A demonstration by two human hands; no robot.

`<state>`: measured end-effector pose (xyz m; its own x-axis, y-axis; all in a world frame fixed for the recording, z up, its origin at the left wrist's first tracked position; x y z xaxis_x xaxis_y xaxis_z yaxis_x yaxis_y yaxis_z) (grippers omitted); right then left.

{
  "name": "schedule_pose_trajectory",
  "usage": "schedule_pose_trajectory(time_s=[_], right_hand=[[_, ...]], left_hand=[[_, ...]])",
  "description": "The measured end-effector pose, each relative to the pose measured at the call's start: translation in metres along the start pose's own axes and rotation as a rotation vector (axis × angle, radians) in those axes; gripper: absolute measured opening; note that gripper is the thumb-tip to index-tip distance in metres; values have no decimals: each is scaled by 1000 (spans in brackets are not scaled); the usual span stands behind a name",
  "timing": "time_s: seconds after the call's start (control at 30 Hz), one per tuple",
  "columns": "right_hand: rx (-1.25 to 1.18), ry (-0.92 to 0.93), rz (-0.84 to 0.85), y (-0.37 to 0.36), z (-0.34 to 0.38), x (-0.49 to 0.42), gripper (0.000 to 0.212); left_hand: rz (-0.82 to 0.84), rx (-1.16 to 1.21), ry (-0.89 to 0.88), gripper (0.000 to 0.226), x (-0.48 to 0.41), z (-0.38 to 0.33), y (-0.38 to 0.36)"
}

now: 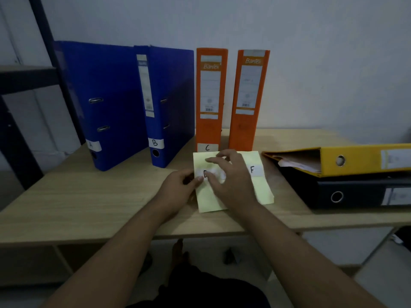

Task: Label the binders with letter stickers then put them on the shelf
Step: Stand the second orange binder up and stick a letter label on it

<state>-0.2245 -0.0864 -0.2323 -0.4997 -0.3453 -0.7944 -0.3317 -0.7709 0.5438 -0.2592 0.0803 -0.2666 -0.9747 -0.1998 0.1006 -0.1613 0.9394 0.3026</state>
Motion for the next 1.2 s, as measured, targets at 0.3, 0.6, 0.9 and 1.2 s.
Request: schedule_pose_trajectory(time_s=[0.3,0.6,0.9,1.2], right_hand=[[-137,-90,22,-12,-10,10,29],[-150,-33,149,-18,0,11,34],[-119,-39,134,-19,3,11,28],[-100,-102,137,-21,-4,11,14]], left_hand=[[10,32,-21,48,4,0,6],[-17,93,0,56,3,4,12],[-6,126,-6,53,1,5,11],[-80,64,-5,55,7,1,10]])
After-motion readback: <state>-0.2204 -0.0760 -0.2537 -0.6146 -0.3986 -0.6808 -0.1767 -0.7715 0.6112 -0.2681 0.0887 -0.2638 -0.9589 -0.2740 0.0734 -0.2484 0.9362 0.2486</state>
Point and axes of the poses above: each hand's wrist, its own x-axis away from the middle knuckle, its own y-axis out of the back of the hand, z = x × y, the point moved 7 cm from there along -x, towards the middle knuckle, and after that the axes turned 13 degrees about y, right-handed, at the moved point
